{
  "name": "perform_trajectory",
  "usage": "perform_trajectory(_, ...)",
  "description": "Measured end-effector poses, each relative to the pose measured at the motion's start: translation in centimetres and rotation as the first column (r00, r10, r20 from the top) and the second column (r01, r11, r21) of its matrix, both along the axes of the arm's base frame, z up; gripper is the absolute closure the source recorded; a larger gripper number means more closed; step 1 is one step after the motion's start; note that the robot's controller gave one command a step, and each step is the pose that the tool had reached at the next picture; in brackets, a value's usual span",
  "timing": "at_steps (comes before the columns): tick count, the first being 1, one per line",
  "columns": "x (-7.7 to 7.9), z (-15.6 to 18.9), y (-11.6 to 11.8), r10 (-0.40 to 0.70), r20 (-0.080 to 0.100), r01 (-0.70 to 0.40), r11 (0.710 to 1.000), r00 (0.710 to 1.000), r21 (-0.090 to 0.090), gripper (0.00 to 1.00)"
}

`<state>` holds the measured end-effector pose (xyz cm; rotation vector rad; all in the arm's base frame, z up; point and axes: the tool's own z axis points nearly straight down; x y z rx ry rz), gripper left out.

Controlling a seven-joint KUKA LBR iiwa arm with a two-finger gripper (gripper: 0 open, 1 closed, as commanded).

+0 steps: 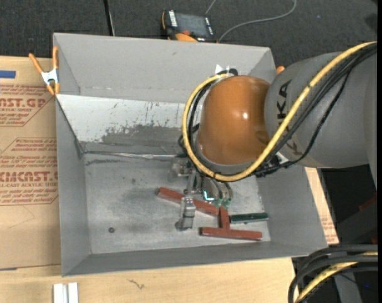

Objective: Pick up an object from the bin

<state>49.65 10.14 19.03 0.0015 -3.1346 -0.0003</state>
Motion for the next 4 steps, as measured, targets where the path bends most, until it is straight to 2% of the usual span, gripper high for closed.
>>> perform_trajectory(1, 4.63, -12.38, -3.54, -0.277, 0.004, 0.277, 0.961, 0.961, -0.001, 0.00)
perform_trajectory(4, 4.71, -12.39, -3.32, -0.276, 0.008, 0.276, 0.961, 0.961, 0.002, 0.00)
